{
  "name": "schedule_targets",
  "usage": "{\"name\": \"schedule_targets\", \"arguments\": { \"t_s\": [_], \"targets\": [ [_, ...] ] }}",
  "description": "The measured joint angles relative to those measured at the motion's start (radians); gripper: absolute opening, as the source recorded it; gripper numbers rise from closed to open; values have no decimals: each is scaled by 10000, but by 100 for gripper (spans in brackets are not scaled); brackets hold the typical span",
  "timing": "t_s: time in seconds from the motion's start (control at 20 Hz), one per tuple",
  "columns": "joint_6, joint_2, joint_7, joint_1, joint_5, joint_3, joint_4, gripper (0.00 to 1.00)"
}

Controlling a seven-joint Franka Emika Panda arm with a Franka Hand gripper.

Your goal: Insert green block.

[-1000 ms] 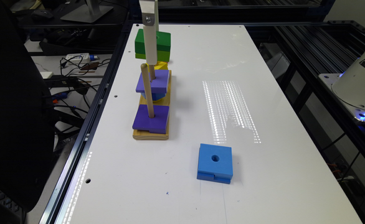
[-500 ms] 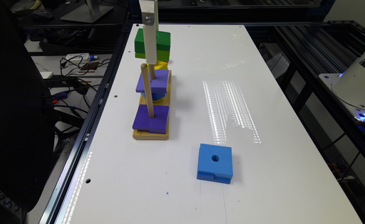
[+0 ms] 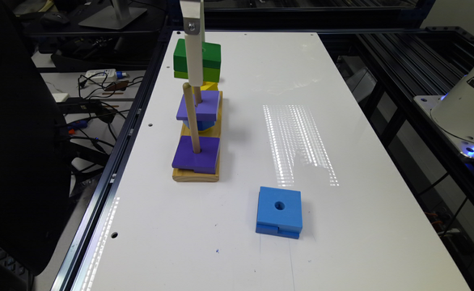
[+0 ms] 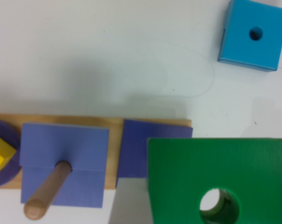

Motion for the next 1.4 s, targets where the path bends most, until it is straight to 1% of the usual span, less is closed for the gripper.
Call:
{"name": "schedule_targets", "arguments": {
  "t_s": [0.2,0.45,0.55,0.6,0.8,0.95,1.05,1.35,1.4],
  "targets": [
    [84,40,26,1,1,62,19,0],
    [150,73,26,-7,1,65,22,0],
    [150,74,-35,-71,-3,24,22,0],
    [150,74,-97,-137,-3,8,22,0],
    [150,76,-235,-316,-3,-18,22,0],
    [150,77,-380,-457,-3,-39,22,0],
    [150,78,-402,-490,-3,-35,22,0],
    [150,78,-402,-491,-3,-26,22,0],
    [150,79,-400,-487,-3,-7,22,0]
  ]
}}
